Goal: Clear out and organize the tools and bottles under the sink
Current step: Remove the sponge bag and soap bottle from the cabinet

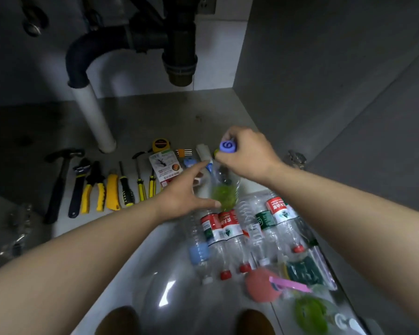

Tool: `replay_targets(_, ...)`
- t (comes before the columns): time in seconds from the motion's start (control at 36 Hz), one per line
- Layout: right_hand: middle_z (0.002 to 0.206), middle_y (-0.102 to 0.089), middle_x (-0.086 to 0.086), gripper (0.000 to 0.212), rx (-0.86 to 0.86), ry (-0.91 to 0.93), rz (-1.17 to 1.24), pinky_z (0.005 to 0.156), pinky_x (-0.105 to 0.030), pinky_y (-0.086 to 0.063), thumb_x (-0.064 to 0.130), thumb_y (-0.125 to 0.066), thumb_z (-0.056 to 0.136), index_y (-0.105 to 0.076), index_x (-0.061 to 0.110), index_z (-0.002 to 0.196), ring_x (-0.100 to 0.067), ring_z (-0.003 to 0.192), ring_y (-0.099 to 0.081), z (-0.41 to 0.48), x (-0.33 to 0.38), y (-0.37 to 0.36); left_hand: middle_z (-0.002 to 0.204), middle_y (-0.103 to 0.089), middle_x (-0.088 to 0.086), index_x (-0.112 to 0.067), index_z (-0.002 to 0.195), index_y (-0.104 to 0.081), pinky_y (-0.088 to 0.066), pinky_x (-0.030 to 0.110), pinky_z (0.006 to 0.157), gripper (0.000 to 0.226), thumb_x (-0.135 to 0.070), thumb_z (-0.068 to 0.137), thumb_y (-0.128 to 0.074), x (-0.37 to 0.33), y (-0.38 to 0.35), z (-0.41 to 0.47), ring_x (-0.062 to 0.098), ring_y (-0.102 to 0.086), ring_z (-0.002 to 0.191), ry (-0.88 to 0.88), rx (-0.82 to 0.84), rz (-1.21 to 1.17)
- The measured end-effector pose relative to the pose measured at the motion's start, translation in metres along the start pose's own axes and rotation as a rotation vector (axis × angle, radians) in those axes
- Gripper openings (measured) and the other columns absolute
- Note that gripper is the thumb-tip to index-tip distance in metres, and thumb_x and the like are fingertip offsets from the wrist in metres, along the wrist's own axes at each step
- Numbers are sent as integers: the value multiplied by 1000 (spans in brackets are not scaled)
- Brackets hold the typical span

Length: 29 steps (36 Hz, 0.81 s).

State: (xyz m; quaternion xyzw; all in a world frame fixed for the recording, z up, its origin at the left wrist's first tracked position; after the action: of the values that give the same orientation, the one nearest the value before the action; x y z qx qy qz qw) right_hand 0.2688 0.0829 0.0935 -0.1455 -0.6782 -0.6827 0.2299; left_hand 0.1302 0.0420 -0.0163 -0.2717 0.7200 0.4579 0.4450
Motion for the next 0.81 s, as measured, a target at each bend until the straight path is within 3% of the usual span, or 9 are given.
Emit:
replay_targets(0.06, 84, -67, 3, 21, 87, -9, 62, 65, -32, -49, 37, -73, 74, -62, 22, 84, -20, 80, -63, -13, 12, -19, 127, -42, -37, -42, 149, -35, -35, -3, 82, 98, -39, 70, -91, 5, -3, -17, -26, -45, 111, -8, 6, -16)
replay_targets(0.11, 83, -69, 0, 20, 192, -6, 144, 69, -39, -56, 31, -75, 75, -64, 18, 86, -22, 80, -66, -24, 24, -42, 121, -49, -33, -44, 139, -42, -38, -5, 76, 84, -37, 71, -91, 16, -3, -32, -30, -45, 104, -1, -40, -41)
replay_targets(0.19, 82, -68, -4, 22, 362, 33, 268, 71, -43, -55, 26, -78, 79, -64, 16, 92, -21, 74, -65, -39, 35, -74, 113, -57, -21, -43, 127, -49, -42, -1, 74, 70, -35, 71, -91, 44, -1, -52, -18, -53, 101, 33, -129, -38)
replay_targets(0.25, 76, -63, 1, 29, 419, 60, 276, 62, -36, -50, 38, -77, 82, -62, 21, 99, -12, 65, -58, -45, 34, -87, 114, -57, -18, -39, 131, -51, -46, 6, 75, 74, -41, 69, -91, 68, -1, -64, -8, -57, 100, 73, -170, 16)
replay_targets(0.33, 81, -60, 6, 38, 362, -17, 228, 70, -34, -51, 60, -69, 81, -60, 29, 101, -13, 75, -59, -44, 14, -93, 118, -55, -12, -40, 132, -52, -44, 12, 79, 74, -41, 68, -90, 110, -4, -81, -2, -55, 102, 143, -199, 81)
replay_targets(0.39, 84, -63, 6, 37, 347, -79, 189, 74, -36, -52, 63, -64, 82, -61, 29, 97, -14, 79, -62, -45, -3, -100, 119, -56, -14, -40, 132, -53, -41, 11, 79, 75, -39, 68, -91, 132, -8, -87, -1, -54, 104, 183, -210, 116)
replay_targets(0.5, 82, -69, 2, 28, 355, -168, 136, 75, -36, -57, 54, -64, 88, -62, 27, 90, -16, 76, -66, -48, -33, -119, 114, -61, -26, -40, 127, -57, -42, 7, 79, 71, -37, 66, -92, 164, -13, -91, -6, -57, 104, 238, -266, 119)
replay_targets(0.67, 86, -70, -2, 12, 385, -238, 46, 67, -27, -50, 32, -63, 93, -64, 20, 89, -16, 76, -66, -50, -62, -135, 115, -66, -9, -38, 121, -56, -57, 38, 89, 58, -39, 72, -88, 191, -23, -84, 14, -65, 102, 312, -373, 103)
replay_targets(0.81, 97, -70, -11, 15, 398, -244, 0, 82, -41, -58, 21, -54, 97, -66, 12, 96, -27, 86, -67, -51, -67, -141, 111, -62, -11, -47, 118, -46, -55, 36, 82, 54, -46, 76, -81, 192, -34, -83, 14, -63, 97, 272, -422, 163)
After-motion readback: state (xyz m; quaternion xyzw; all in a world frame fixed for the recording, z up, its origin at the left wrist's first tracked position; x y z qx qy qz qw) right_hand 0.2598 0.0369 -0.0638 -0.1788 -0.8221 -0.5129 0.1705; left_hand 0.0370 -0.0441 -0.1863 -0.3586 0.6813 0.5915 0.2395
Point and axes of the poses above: each hand's wrist, its own z-axis towards the middle knuckle, its own y-axis out of the back of the hand, x = y × z, the point moved 8 cm from there along z, towards the middle knuckle
